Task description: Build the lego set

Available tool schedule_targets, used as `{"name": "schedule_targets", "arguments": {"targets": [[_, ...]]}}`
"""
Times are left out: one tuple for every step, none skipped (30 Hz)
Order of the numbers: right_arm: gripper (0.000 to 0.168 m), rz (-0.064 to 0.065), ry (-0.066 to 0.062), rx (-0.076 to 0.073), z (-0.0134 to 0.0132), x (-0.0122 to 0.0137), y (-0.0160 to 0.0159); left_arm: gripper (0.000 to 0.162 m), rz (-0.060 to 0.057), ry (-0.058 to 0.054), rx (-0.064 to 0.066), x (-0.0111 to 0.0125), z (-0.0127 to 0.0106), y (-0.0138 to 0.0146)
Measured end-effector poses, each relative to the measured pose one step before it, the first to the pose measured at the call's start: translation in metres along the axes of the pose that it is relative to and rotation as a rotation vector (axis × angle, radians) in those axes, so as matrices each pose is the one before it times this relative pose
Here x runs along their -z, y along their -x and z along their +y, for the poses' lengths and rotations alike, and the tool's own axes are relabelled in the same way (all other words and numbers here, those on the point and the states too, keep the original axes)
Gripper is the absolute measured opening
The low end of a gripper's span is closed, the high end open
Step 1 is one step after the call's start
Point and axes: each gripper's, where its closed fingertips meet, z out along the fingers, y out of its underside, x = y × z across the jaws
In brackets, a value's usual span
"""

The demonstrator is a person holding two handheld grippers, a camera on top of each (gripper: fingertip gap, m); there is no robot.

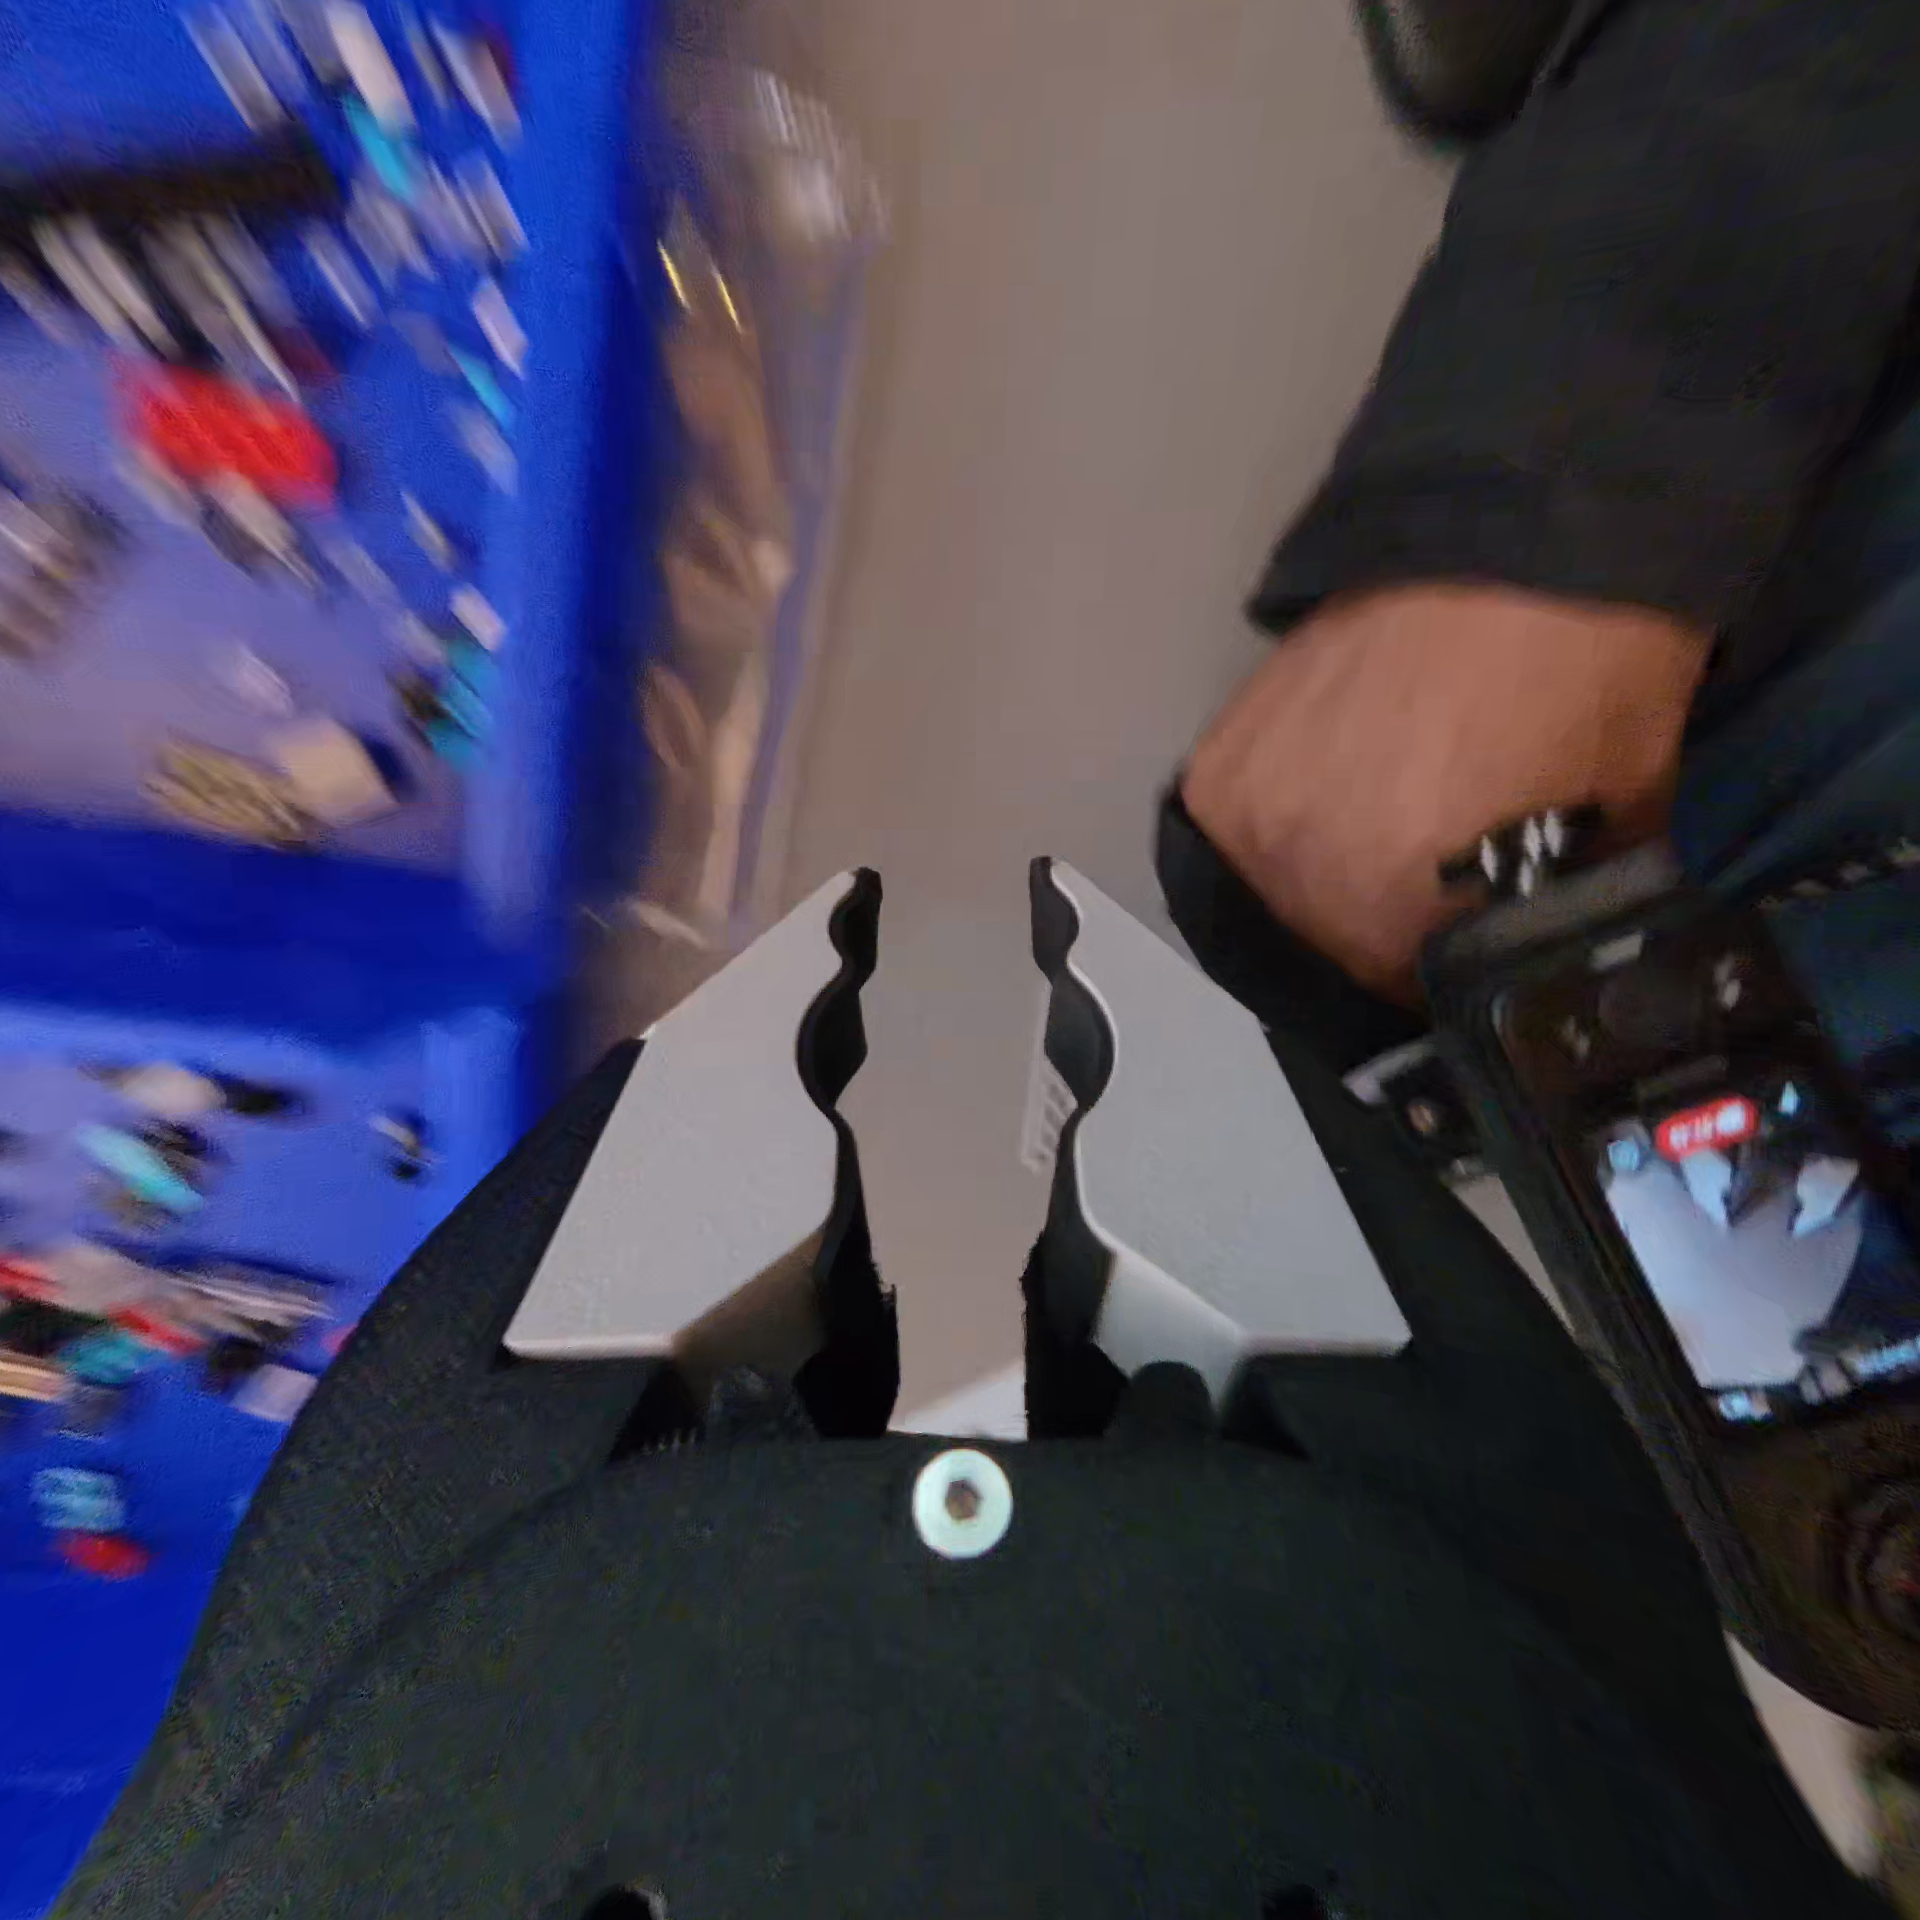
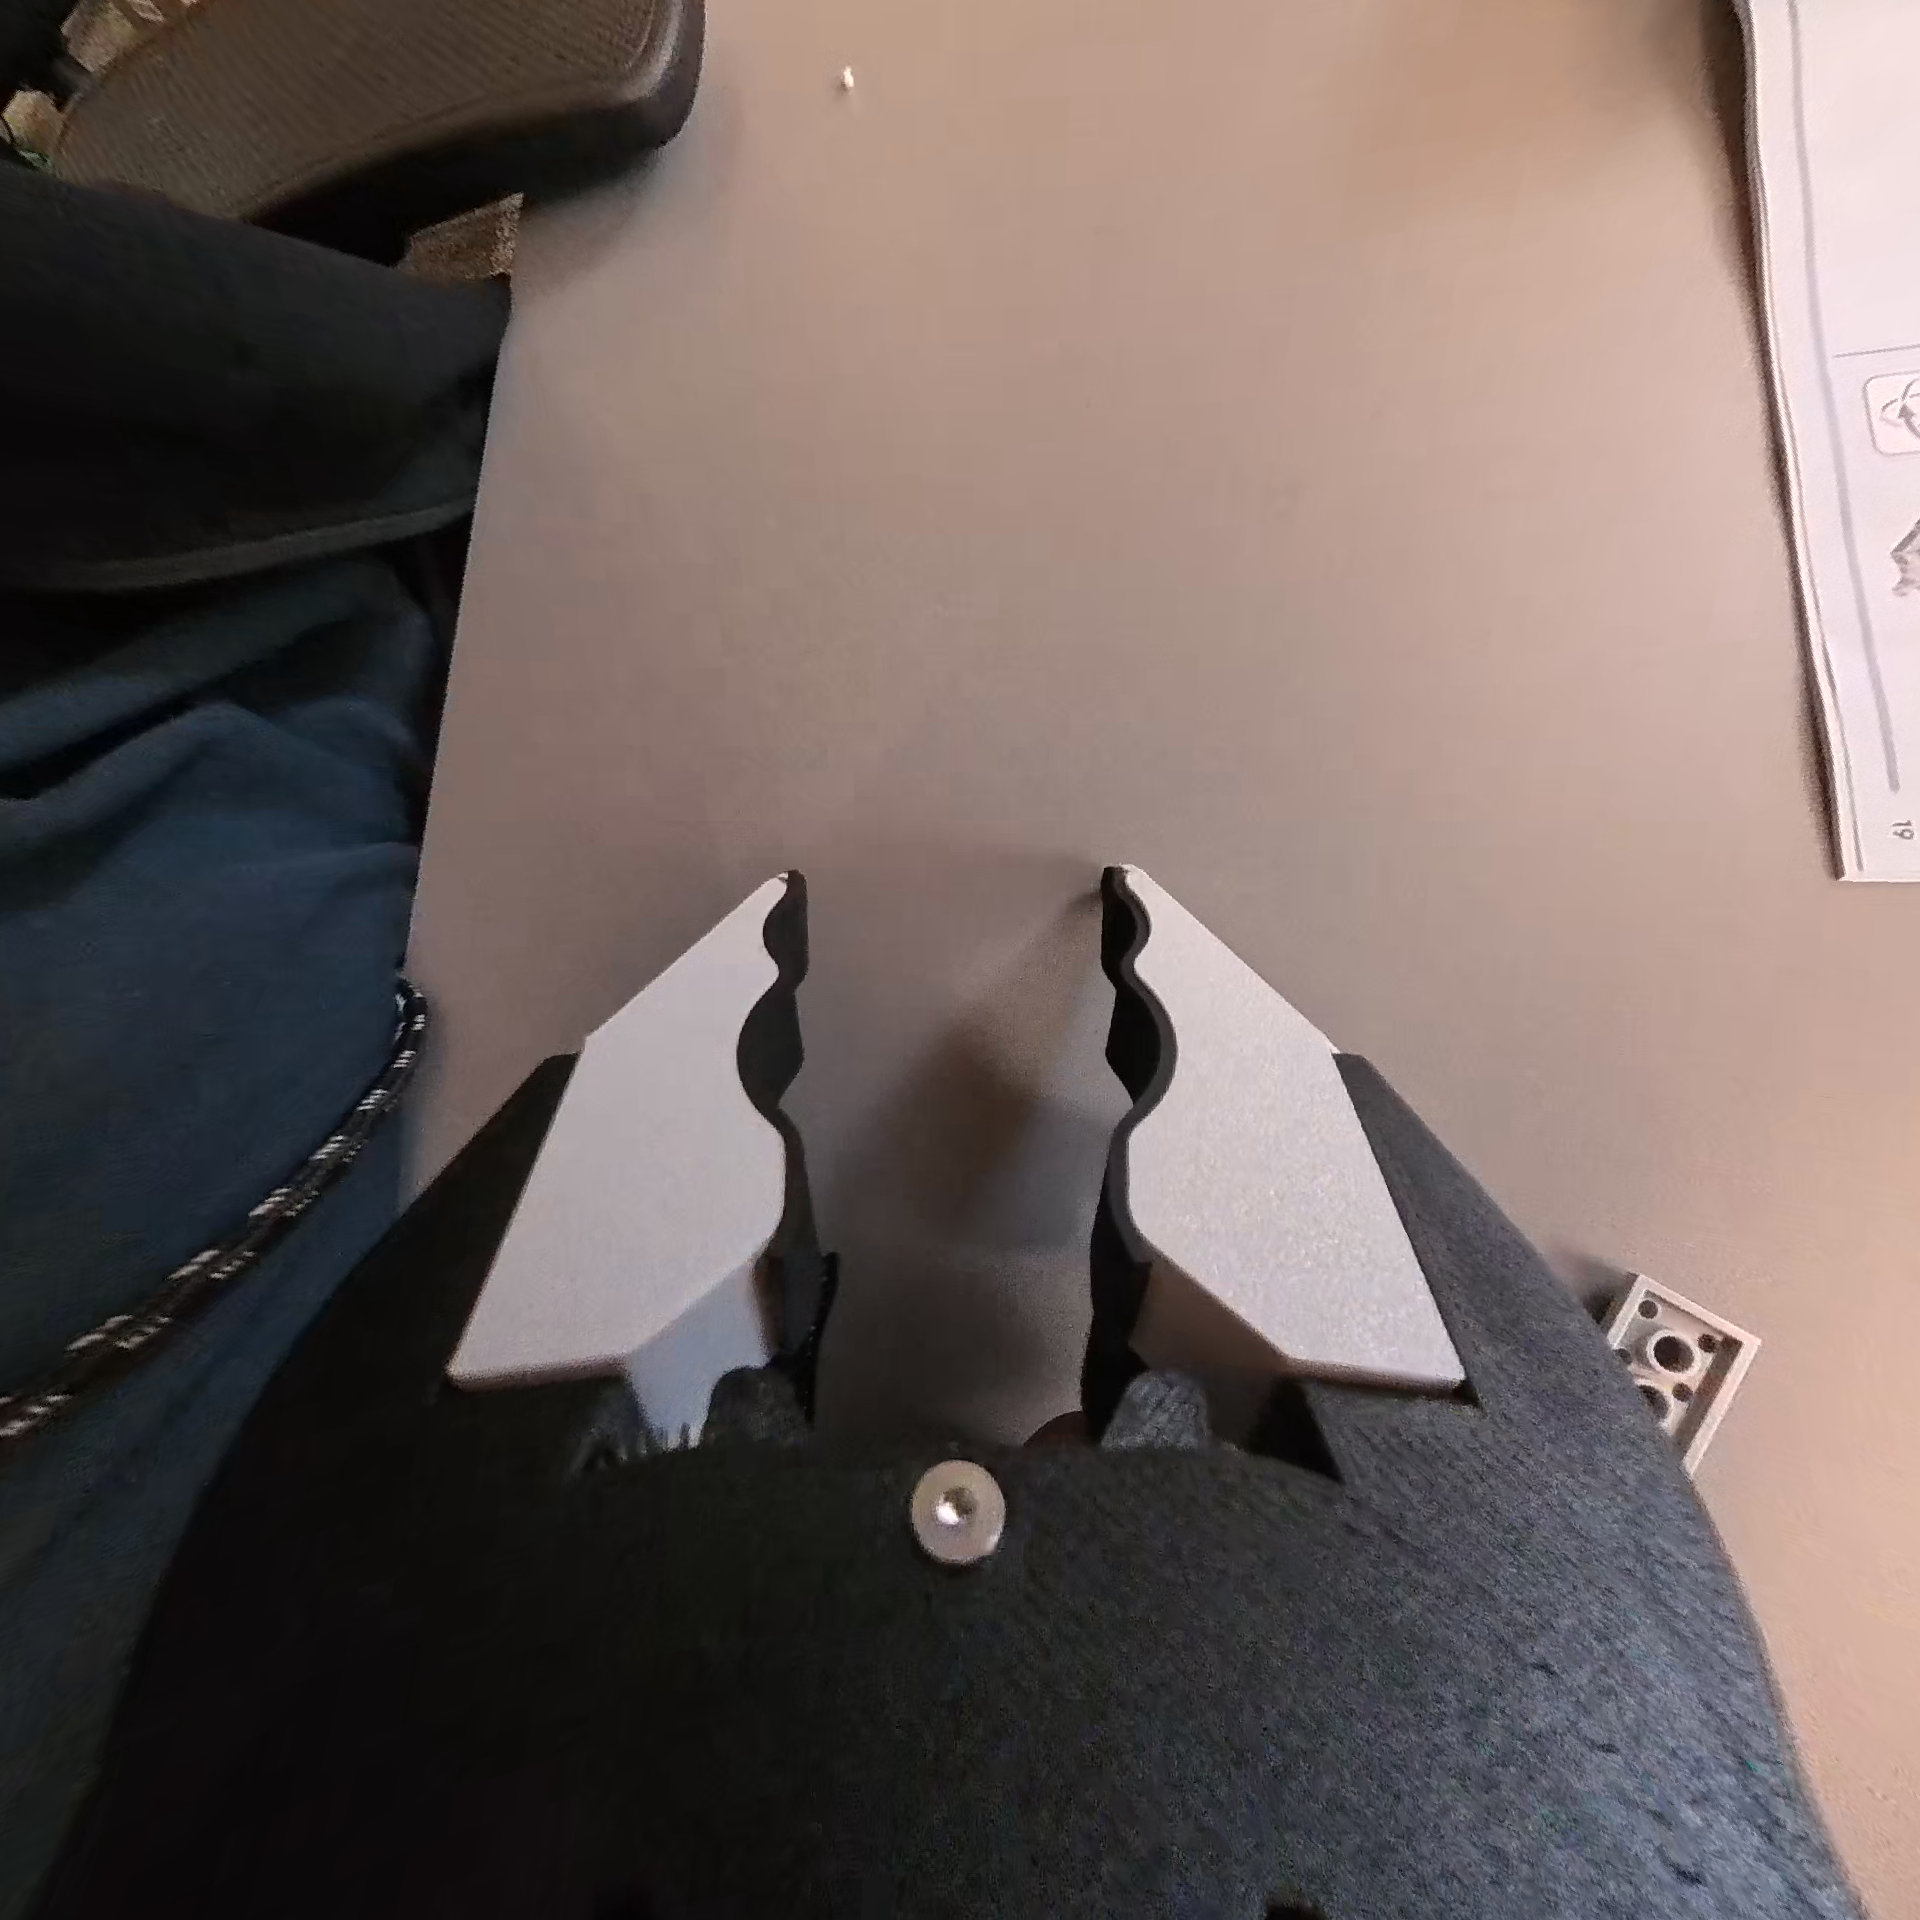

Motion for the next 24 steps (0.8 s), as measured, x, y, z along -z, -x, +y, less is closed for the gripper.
{"name": "schedule_targets", "arguments": {"targets": [[0.059,0.0005,0.0002,0.0006,0.00002,-0.00002,-0.00002,0.032,-0.0338,-0.0408,-0.0620,0.00818,-0.02411,0.01124],[0.059,0.0010,-0.0003,0.0003,-0.00004,-0.00015,-0.00022,0.032,-0.0425,-0.0356,-0.0572,0.00502,-0.02375,0.01573],[0.059,0.0009,-0.0002,0.0002,-0.00003,-0.00001,-0.00015,0.033,-0.0531,-0.0298,-0.0524,0.00109,-0.02199,0.02014],[0.059,0.0008,-0.0005,0.0001,0.00001,0.00003,-0.00009,0.034,-0.0566,-0.0239,-0.0493,-0.00342,-0.01913,0.02273],[0.058,0.0007,-0.0006,0.0002,0.00006,-0.00001,-0.00019,0.034,-0.0439,-0.0173,-0.0406,-0.00809,-0.01516,0.02222],[0.058,0.0003,-0.0005,0.0006,0.00000,0.00003,-0.00005,0.035,-0.0280,-0.0059,-0.0255,-0.01219,-0.01084,0.02055],[0.058,-0.0007,-0.0009,0.0005,0.00002,-0.00003,-0.00003,0.037,-0.0237,0.0111,-0.0151,-0.01500,-0.00635,0.01977],[0.058,-0.0018,-0.0012,-0.0005,0.00006,0.00008,0.00004,0.038,-0.0272,0.0247,-0.0145,-0.01638,-0.00300,0.01934],[0.058,-0.0026,-0.0014,-0.0012,0.00005,0.00011,0.00011,0.038,-0.0269,0.0344,-0.0200,-0.01659,-0.00019,0.01803],[0.058,-0.0032,-0.0017,-0.0016,0.00008,0.00019,0.00017,0.038,-0.0245,0.0419,-0.0251,-0.01645,0.00227,0.01610],[0.059,-0.0050,-0.0010,-0.0020,0.00025,0.00037,0.00029,0.038,-0.0156,0.0461,-0.0247,-0.01573,0.00381,0.01309],[0.059,-0.0056,-0.0021,-0.0036,0.00027,0.00054,0.00026,0.037,-0.0014,0.0419,-0.0185,-0.01417,0.00396,0.00925],[0.059,-0.0078,-0.0018,-0.0057,0.00039,0.00065,0.00033,0.037,0.0106,0.0370,-0.0138,-0.01240,0.00391,0.00596],[0.059,-0.0087,-0.0021,-0.0072,0.00028,0.00079,0.00041,0.036,0.0173,0.0344,-0.0121,-0.01024,0.00398,0.00371],[0.059,-0.0080,-0.0021,-0.0075,0.00041,0.00087,0.00015,0.036,0.0190,0.0308,-0.0112,-0.00798,0.00412,0.00225],[0.059,-0.0075,-0.0013,-0.0065,0.00050,0.00086,0.00019,0.035,0.0205,0.0244,-0.0115,-0.00592,0.00368,0.00054],[0.059,-0.0062,-0.0003,-0.0047,0.00064,0.00099,0.00013,0.035,0.0185,0.0144,-0.0107,-0.00398,0.00269,-0.00029],[0.059,-0.0036,0.0001,-0.0032,0.00068,0.00094,-0.00015,0.034,0.0164,0.0057,-0.0067,-0.00262,0.00153,-0.00090],[0.059,-0.0022,0.0001,-0.0026,0.00046,0.00080,-0.00024,0.033,0.0148,0.0029,-0.0032,-0.00155,0.00115,-0.00136],[0.059,-0.0016,-0.0007,-0.0032,0.00034,0.00061,-0.00035,0.032,0.0128,0.0037,-0.0033,-0.00103,0.00133,-0.00169],[0.058,-0.0018,-0.0014,-0.0032,-0.00005,0.00019,-0.00016,0.031,0.0091,0.0035,-0.0060,-0.00078,0.00117,-0.00187],[0.058,-0.0007,-0.0016,-0.0022,-0.00023,0.00010,-0.00020,0.031,0.0030,-0.0008,-0.0081,-0.00077,0.00055,-0.00150],[0.058,0.0004,-0.0001,0.0000,-0.00001,-0.00013,-0.00013,0.028,0.0015,-0.0057,-0.0060,-0.00035,-0.00039,-0.00132],[0.058,0.0008,-0.0007,0.0010,-0.00025,-0.00022,-0.00015,0.027,0.0029,-0.0045,-0.0018,-0.00006,-0.00026,-0.00132]]}}
